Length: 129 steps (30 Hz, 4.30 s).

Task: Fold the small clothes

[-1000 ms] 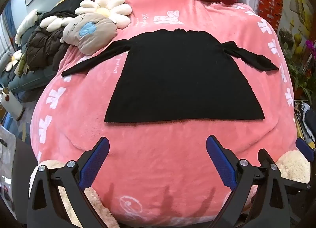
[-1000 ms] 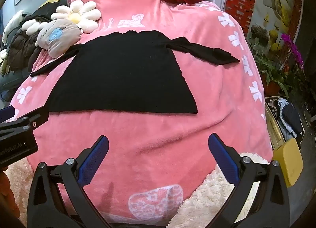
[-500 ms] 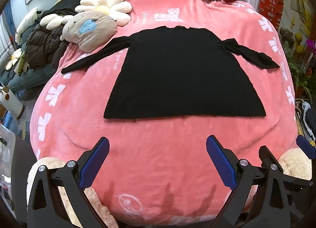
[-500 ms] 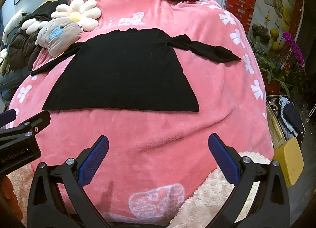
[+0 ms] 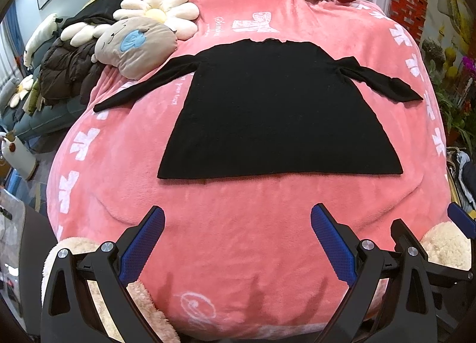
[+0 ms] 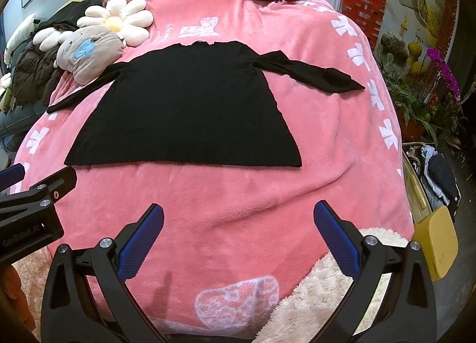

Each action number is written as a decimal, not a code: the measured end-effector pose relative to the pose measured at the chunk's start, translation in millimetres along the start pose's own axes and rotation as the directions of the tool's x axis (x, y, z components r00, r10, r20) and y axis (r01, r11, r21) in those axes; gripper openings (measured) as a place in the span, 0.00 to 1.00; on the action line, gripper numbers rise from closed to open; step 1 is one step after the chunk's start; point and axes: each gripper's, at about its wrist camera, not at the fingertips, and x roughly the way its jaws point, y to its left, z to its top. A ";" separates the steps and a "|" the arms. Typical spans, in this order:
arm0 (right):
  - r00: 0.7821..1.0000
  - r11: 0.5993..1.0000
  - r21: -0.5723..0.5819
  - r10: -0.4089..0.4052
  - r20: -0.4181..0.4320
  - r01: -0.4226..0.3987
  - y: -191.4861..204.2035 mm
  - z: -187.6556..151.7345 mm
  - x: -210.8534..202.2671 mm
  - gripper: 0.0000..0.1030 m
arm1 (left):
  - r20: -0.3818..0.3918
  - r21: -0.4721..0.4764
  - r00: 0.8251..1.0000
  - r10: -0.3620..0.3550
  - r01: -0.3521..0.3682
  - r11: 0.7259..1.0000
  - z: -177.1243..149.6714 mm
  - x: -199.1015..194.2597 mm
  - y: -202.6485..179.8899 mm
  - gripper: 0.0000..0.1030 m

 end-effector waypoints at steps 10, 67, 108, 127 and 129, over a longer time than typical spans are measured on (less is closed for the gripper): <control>1.000 1.000 0.004 0.004 -0.002 -0.004 0.0 -1.6 3.5 0.96 | -0.006 0.002 1.000 0.004 -0.004 1.000 -1.2 2.9 -1.8 0.93; 0.999 0.877 0.481 0.019 -0.033 -0.001 -270.2 202.5 225.6 0.95 | -0.107 -0.097 0.993 -0.059 0.048 0.994 66.2 82.0 28.6 0.94; 0.855 0.852 0.116 0.489 0.174 -0.511 -54.4 426.0 253.6 0.03 | -0.112 -0.185 0.986 -0.119 0.097 0.978 95.5 138.6 50.3 0.94; 0.954 0.908 -0.299 0.294 -0.048 -0.295 60.7 277.9 269.2 0.63 | -0.100 -0.199 0.988 -0.117 0.095 0.975 99.6 145.7 91.1 0.94; 0.954 0.890 -0.346 0.290 -0.073 -0.297 64.6 278.4 272.9 0.63 | -0.104 -0.204 0.987 -0.124 0.101 0.974 98.0 148.3 89.7 0.94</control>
